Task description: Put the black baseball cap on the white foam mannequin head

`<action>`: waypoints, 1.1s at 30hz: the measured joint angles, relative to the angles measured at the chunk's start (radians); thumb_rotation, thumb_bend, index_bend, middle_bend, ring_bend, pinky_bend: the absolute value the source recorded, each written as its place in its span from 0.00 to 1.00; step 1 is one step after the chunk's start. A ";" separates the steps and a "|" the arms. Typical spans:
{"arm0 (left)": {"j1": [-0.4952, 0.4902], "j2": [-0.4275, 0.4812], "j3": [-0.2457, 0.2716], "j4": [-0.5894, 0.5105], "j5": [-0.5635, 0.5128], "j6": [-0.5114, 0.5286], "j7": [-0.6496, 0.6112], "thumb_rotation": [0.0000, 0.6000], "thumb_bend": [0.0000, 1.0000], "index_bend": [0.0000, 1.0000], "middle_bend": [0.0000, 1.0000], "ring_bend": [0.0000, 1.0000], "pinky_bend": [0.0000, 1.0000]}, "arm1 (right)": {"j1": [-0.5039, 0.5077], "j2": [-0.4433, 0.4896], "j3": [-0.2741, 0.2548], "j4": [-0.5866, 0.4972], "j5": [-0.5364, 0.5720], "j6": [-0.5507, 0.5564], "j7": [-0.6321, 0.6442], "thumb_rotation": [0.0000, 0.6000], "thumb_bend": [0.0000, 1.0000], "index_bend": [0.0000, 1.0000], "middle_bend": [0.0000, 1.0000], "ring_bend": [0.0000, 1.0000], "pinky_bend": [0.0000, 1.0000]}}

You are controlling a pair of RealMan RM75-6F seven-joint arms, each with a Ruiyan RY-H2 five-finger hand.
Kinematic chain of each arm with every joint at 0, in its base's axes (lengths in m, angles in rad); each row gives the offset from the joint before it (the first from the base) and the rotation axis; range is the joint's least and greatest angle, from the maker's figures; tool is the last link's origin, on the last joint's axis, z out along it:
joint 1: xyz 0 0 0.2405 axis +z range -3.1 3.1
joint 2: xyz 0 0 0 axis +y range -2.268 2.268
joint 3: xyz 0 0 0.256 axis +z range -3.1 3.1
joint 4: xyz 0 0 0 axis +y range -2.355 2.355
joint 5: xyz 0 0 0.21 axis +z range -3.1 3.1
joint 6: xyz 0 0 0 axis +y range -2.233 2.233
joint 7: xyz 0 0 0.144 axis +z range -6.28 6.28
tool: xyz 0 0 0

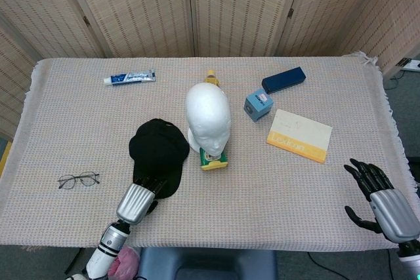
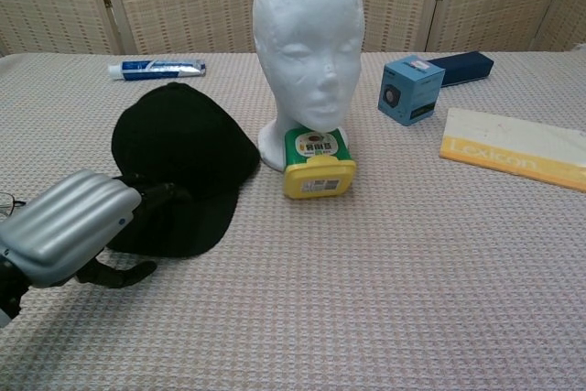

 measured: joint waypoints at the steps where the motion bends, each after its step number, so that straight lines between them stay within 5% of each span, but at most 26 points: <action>1: -0.001 -0.003 0.001 0.005 0.000 0.001 -0.002 1.00 0.30 0.27 0.42 0.33 0.55 | -0.002 0.000 0.000 0.000 -0.001 0.002 -0.001 1.00 0.28 0.00 0.00 0.00 0.00; 33: -0.014 -0.091 0.011 0.175 0.019 0.095 -0.063 1.00 0.30 0.28 0.43 0.33 0.55 | -0.009 0.005 -0.001 -0.002 -0.013 0.008 0.001 1.00 0.28 0.00 0.00 0.00 0.00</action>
